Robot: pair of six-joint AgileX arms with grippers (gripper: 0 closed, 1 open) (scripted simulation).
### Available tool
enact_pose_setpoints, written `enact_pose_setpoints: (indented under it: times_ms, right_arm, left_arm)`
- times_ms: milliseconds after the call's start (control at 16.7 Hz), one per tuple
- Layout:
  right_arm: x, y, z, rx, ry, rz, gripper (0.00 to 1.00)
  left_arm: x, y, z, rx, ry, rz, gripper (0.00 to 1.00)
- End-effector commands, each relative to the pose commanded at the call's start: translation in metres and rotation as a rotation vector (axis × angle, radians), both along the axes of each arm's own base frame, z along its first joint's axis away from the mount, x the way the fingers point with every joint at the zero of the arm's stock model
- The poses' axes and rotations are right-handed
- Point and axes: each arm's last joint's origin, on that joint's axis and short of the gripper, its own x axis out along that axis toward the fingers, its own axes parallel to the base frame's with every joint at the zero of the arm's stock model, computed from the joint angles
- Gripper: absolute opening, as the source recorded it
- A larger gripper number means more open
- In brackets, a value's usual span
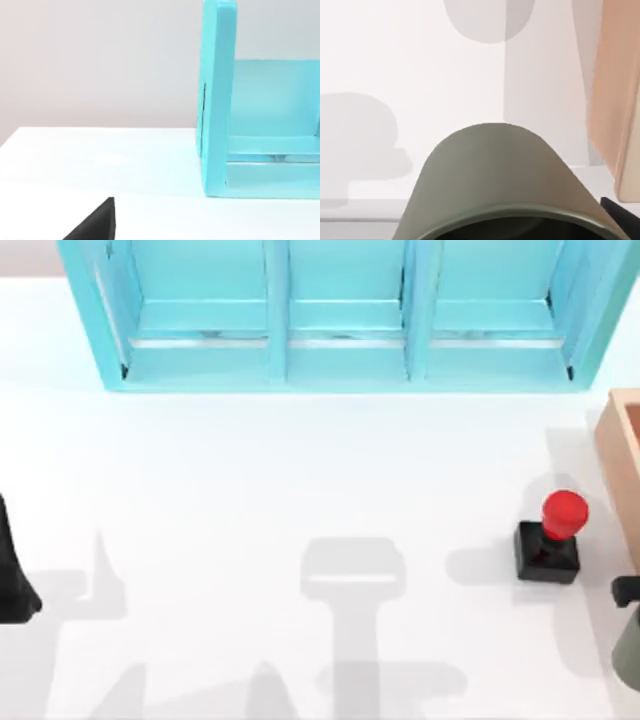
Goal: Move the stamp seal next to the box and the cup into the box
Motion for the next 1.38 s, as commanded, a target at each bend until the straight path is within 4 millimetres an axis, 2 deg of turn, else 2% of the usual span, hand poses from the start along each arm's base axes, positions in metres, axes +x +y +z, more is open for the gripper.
enact_pose_setpoints:
  times_ms: [180, 420, 600, 780, 960, 1380]
  right_arm:
    - [0.017, -0.025, 0.002, 0.002, -0.012, 0.007, 0.00]
    - [0.036, -0.083, 0.000, -0.006, -0.024, 0.008, 0.00]
    - [0.036, -0.135, -0.005, -0.019, -0.036, 0.000, 0.00]
    - [0.028, -0.173, -0.008, -0.037, -0.055, -0.002, 0.00]
    - [0.023, -0.189, -0.010, -0.050, -0.070, -0.001, 0.00]
    - [0.024, -0.187, -0.014, -0.054, -0.085, -0.001, 0.00]
  left_arm:
    - [0.000, 0.000, 0.000, 0.000, 0.000, 0.000, 1.00]
    - [0.000, 0.000, 0.000, 0.000, 0.000, 0.000, 1.00]
    - [0.000, 0.000, 0.000, 0.000, 0.000, 0.000, 1.00]
    - [0.000, 0.000, 0.000, 0.000, 0.000, 0.000, 1.00]
    - [0.000, 0.000, 0.000, 0.000, 0.000, 0.000, 1.00]
    - [0.000, 0.000, 0.000, 0.000, 0.000, 0.000, 1.00]
